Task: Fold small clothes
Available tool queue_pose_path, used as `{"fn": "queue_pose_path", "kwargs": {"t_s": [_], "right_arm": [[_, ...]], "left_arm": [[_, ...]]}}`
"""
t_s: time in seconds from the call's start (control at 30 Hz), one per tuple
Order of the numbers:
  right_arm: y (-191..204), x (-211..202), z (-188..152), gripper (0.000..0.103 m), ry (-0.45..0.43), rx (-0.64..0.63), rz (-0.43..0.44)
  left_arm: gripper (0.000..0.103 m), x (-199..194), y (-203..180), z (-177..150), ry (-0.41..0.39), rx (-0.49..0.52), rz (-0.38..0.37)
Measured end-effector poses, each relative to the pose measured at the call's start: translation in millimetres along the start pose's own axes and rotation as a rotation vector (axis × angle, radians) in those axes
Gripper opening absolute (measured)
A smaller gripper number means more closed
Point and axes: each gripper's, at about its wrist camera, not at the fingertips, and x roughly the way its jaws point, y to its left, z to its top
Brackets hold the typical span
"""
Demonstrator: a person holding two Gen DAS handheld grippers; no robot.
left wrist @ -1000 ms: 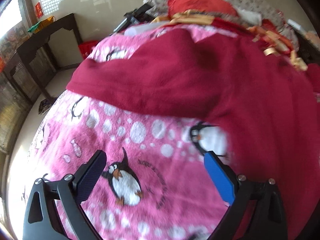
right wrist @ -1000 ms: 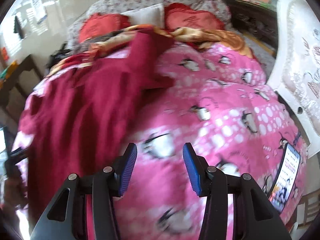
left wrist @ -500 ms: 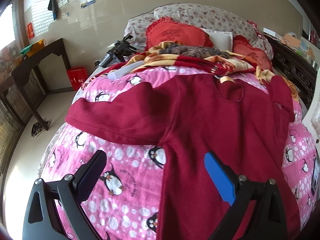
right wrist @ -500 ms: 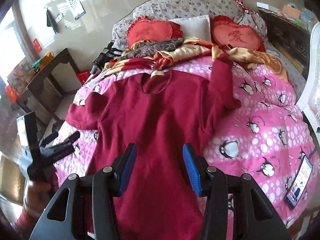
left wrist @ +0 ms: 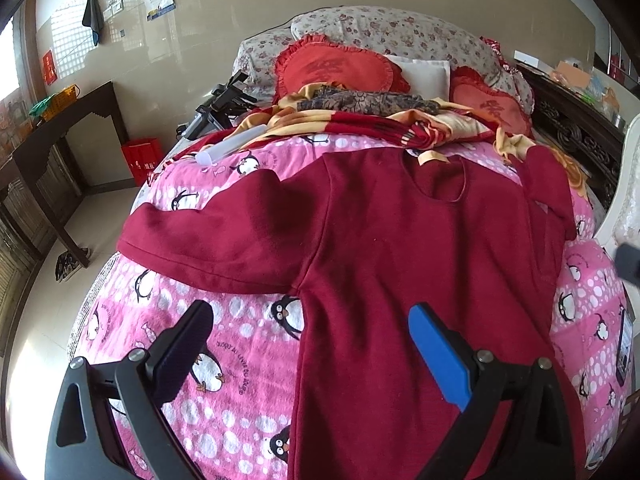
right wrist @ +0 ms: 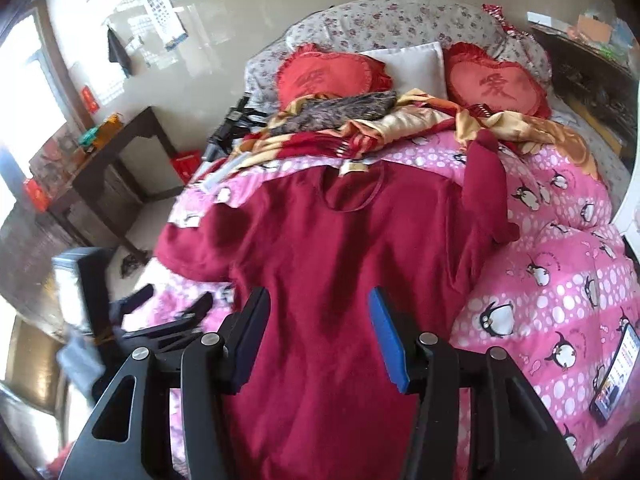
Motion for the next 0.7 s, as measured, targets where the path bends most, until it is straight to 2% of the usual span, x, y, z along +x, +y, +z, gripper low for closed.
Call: {"fn": "queue_pose_path", "kwargs": {"t_s": [0.17, 0.3, 0.57, 0.7], "right_arm": [[-9.3, 26.1, -3.7, 0.030, -0.007, 0.011, -0.027], [-8.1, 36.5, -4.4, 0.030, -0.023, -0.018, -0.082], [-10.0, 58.2, -7.4, 0.030, -0.022, -0.036, -0.131], [-11.6, 67.1, -10.0, 0.030, -0.012, -0.021, -0.123]], "left_arm": [[0.100, 4.6, -3.6, 2.2, -0.009, -0.003, -0.014], [0.100, 10.4, -6.8, 3.3, 0.006, -0.014, -0.029], [0.100, 18.1, -14.9, 2.7, 0.001, -0.008, -0.040], [0.100, 20.5, -16.9, 2.4, 0.001, -0.011, -0.041]]}}
